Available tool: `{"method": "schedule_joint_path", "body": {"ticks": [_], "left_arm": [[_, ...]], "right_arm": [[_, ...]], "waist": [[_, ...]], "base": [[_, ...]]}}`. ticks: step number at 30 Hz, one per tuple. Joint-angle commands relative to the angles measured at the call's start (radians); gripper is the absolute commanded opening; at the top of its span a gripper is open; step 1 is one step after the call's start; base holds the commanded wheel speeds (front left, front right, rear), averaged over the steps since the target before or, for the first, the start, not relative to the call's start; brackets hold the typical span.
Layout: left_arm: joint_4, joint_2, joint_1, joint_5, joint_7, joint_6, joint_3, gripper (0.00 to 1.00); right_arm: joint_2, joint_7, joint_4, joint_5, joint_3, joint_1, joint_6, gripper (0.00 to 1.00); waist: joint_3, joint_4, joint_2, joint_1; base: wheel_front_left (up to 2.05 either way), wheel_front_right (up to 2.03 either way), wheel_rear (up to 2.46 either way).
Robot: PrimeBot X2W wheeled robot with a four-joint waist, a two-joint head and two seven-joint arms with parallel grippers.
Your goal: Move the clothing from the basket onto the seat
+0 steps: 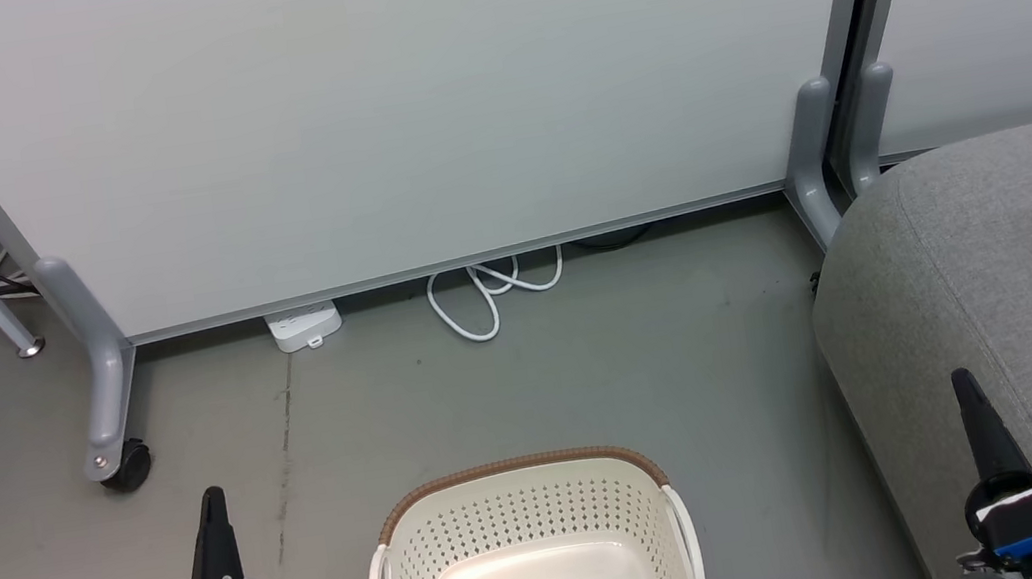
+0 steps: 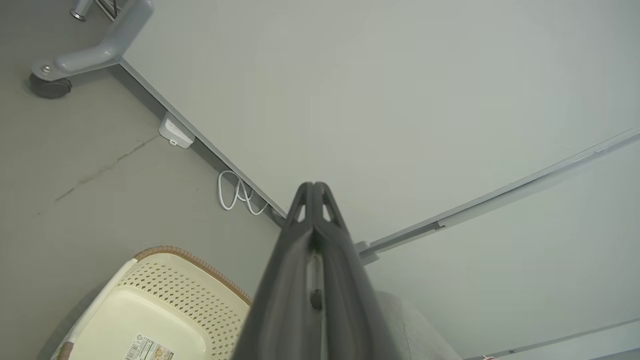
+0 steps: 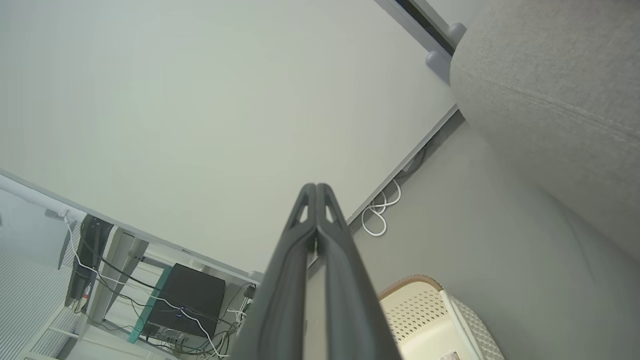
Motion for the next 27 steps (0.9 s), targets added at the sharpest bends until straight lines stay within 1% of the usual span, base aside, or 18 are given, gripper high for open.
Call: {"method": "schedule_joint_path", "body": {"ticks": [1,27], "left_arm": [[-0.015,0.002,-0.031,-0.024,0.005,-0.006,0.010,0.00],[-0.027,0.000,-0.046,-0.285,0.073,-0.008,0.045,0.00]], "right_arm": [[-0.001,0.006,-0.013,0.028,-0.002,-0.030,0.000,0.00],[0.000,0.074,-0.012,0.300,-0.010,-0.049,0.000,0.00]], "waist": [[0.000,-0.001,0.0000,0.0000],[0.005,-0.018,0.0000,0.0000]], "base": [[0.00,0.00,0.00],[0.00,0.00,0.00]]}}
